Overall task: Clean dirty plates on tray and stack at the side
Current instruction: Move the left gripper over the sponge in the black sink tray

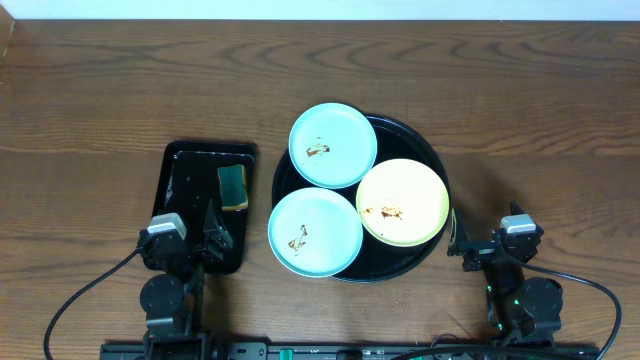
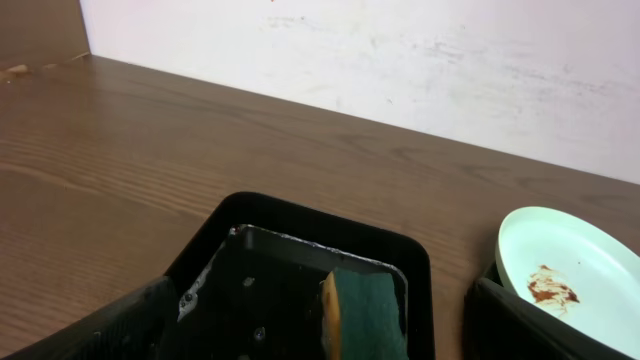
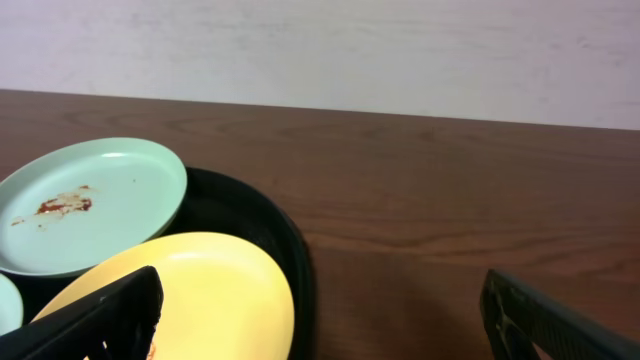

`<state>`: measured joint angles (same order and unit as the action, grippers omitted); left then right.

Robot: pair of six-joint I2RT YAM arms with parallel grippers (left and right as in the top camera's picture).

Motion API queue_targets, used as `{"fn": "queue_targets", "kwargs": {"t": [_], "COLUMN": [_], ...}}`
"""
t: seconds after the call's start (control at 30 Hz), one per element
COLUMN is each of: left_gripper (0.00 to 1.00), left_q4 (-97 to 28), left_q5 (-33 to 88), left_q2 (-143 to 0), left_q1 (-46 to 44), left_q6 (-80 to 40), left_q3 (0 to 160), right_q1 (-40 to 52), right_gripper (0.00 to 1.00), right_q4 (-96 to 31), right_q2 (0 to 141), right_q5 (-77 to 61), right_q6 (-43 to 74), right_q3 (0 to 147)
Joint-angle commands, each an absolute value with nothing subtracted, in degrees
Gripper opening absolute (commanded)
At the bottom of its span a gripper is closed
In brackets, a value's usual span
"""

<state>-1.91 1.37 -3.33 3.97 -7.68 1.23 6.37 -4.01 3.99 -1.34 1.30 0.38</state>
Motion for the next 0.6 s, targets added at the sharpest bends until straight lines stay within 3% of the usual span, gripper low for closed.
{"fn": "queue_targets", "kwargs": {"t": [0.0,0.3,0.57], "left_gripper": [0.91,0.91,0.91], "left_q4": [-4.08,-7.09,-12.38], "left_q5": [1.23,8.4,10.94], "left_q2": [-3.29,-6.94,-23.64], "left_q1": [3.77,3.77,3.77], "left_q6": [-8.82,-13.8,-13.61], "left_q3": [0.23,2.85,16.53], "right_q1": [6.94,6.94,6.94], "right_gripper": [0.99,0.99,0.99], "right_q4": [-4.25,-4.25,-4.25], "right_q2": [3.7,3.7,3.7], "right_q5": [-1.56,-1.58,-1.56], "right_q6": [1.21,1.21,1.21], "right_q3": [0.32,0.32,0.32]}}
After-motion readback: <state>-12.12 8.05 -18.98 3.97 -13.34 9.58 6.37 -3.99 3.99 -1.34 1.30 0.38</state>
